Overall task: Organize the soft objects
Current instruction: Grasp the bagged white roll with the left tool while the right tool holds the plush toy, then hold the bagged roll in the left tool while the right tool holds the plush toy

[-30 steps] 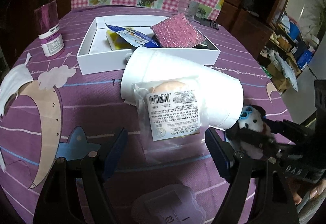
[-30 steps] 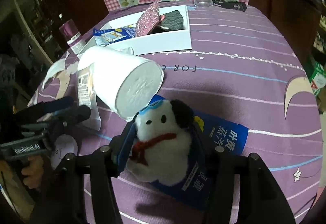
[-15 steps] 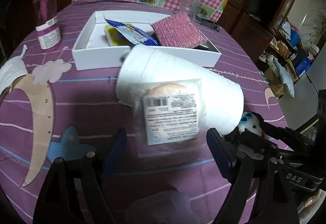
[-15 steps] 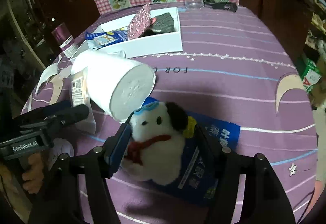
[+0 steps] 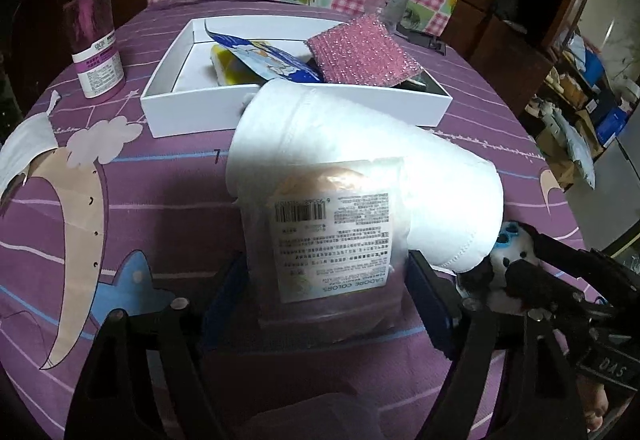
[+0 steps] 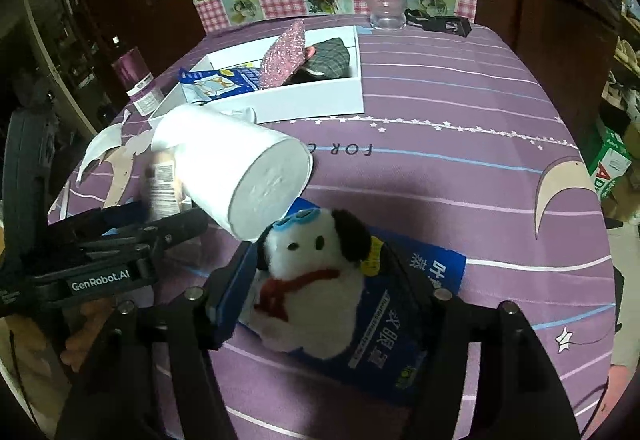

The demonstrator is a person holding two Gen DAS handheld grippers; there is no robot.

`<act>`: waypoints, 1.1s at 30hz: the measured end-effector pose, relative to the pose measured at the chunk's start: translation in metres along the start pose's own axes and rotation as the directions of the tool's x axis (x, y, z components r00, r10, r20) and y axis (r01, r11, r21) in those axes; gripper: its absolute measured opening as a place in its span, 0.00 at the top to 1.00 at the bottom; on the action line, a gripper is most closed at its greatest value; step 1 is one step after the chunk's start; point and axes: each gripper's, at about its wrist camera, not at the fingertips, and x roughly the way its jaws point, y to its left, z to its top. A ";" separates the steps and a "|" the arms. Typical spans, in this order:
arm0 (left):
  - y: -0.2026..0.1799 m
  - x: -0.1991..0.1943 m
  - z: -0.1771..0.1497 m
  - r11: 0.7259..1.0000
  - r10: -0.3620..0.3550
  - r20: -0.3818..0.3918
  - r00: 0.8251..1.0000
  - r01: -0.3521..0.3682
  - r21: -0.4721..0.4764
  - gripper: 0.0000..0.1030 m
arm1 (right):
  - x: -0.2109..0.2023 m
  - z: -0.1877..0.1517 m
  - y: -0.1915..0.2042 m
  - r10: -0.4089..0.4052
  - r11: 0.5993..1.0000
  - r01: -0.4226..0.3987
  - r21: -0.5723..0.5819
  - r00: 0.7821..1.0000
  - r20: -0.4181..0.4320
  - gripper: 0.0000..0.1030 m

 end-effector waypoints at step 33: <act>0.018 -0.026 -0.001 0.999 0.013 0.098 0.995 -0.008 -0.045 0.40 | 0.003 -0.003 -0.014 0.086 0.990 -0.083 0.110 0.996 -0.025 0.57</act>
